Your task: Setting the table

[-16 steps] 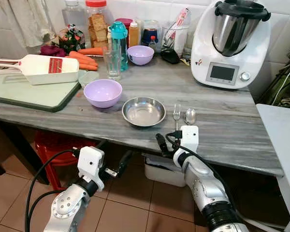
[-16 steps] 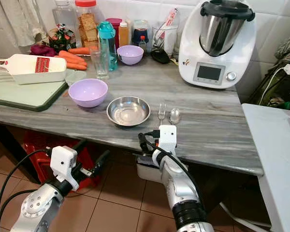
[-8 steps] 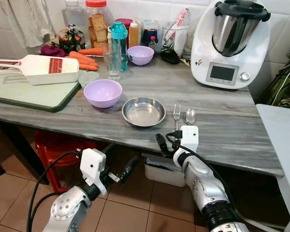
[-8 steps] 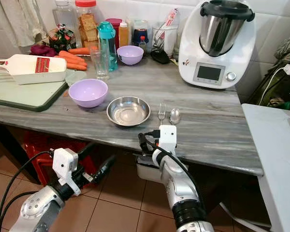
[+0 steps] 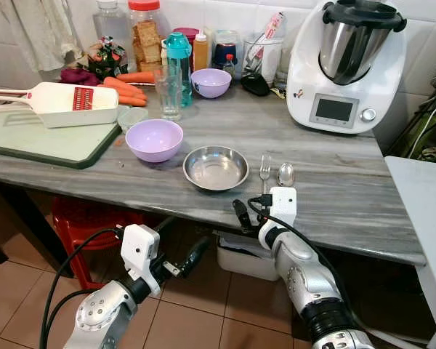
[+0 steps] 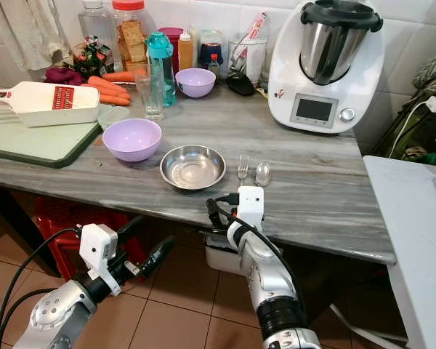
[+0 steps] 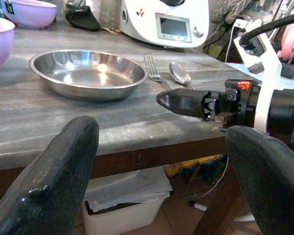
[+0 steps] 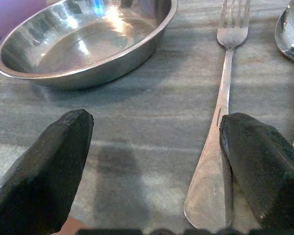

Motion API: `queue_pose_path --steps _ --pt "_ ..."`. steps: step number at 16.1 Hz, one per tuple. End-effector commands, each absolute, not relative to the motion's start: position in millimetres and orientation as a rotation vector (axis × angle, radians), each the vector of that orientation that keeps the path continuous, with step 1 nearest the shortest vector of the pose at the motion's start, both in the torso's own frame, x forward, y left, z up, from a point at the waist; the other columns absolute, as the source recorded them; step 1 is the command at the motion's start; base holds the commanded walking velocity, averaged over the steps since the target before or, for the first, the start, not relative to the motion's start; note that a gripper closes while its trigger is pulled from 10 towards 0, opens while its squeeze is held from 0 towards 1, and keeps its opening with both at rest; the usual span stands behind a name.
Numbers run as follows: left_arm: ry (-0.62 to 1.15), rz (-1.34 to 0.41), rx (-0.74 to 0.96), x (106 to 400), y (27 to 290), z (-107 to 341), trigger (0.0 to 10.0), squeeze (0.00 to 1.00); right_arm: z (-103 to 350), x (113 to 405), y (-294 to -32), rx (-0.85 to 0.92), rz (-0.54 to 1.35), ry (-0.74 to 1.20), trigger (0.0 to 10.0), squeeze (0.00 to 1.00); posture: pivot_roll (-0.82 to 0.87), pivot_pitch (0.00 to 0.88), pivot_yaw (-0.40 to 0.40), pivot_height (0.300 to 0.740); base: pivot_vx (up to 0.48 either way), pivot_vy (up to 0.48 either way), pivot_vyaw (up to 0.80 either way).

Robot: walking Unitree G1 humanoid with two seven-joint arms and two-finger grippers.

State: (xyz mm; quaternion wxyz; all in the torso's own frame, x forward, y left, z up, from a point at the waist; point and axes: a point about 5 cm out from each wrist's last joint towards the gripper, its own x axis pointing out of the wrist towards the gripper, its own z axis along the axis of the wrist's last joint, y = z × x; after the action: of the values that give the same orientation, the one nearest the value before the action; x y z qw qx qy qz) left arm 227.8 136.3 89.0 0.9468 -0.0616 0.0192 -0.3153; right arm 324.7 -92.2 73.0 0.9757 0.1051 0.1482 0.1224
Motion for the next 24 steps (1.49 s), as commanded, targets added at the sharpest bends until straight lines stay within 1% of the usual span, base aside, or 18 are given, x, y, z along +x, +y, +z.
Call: queue_pose_path --steps 1,8,14,18,21,22,24 --pt "0.030 -0.663 -0.119 228 134 93 10.0 0.00 72 326 -90 0.223 0.250 0.310 10.0 0.00 0.11 0.000 -0.032 0.740 0.000 0.000 0.00" --pt "0.033 -0.660 -0.112 227 134 92 10.0 0.00 74 327 -89 0.221 0.258 0.304 10.0 0.00 0.11 0.000 -0.033 0.740 0.000 0.000 0.00" --pt "0.031 -0.664 -0.110 229 135 92 10.0 0.00 103 329 -100 0.216 0.234 0.177 10.0 0.00 0.10 0.000 -0.030 0.740 0.000 0.000 0.00" --pt "0.024 -0.664 -0.109 232 134 91 10.0 0.00 125 323 -102 0.162 0.236 0.072 10.0 0.00 0.09 0.000 -0.031 0.740 0.000 0.000 0.00" --pt "0.014 -0.657 -0.117 234 135 90 10.0 0.00 129 309 -117 0.127 0.195 0.039 10.0 0.00 0.09 0.000 -0.037 0.740 0.000 0.000 0.00" --pt "0.007 -0.653 -0.121 234 135 90 10.0 0.00 130 303 -128 0.098 0.167 0.018 10.0 0.00 0.09 0.000 -0.038 0.740 0.000 0.000 0.00" --pt "0.002 -0.648 -0.121 234 136 91 10.0 0.00 131 298 -138 0.070 0.144 0.007 10.0 0.00 0.09 0.000 -0.038 0.740 0.000 0.000 0.00"
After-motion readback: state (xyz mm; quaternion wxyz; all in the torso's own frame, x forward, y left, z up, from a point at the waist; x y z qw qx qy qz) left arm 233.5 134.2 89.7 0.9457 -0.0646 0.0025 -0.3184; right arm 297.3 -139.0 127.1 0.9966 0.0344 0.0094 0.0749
